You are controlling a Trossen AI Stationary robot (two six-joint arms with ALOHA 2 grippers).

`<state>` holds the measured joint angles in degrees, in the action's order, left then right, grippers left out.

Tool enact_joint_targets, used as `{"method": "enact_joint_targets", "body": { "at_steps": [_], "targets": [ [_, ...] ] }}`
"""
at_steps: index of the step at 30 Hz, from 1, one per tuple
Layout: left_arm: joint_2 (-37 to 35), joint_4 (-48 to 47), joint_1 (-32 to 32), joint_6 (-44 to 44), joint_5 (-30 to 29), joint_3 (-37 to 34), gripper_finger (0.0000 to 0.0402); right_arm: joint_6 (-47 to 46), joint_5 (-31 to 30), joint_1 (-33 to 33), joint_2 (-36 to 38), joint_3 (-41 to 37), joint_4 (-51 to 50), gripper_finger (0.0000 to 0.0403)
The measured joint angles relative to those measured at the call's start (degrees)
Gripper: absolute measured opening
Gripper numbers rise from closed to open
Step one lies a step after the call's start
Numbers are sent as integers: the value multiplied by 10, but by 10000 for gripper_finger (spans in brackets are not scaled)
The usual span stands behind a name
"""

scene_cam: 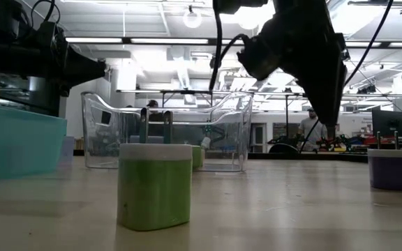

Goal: Pick & Place Office items
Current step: Put the violet charger adapter into the transparent bin

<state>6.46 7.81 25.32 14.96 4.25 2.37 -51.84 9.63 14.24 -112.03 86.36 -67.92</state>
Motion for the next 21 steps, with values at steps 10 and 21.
{"method": "enact_joint_targets", "body": {
  "at_steps": [10, 21],
  "targets": [
    [0, 0, 0, 0, 0, 0, 102, -9, 41, 16, 0, -43, 57, 150],
    [0, 0, 0, 0, 0, 0, 102, 8, 39, 15, 0, -49, 72, 214]
  ]
}}
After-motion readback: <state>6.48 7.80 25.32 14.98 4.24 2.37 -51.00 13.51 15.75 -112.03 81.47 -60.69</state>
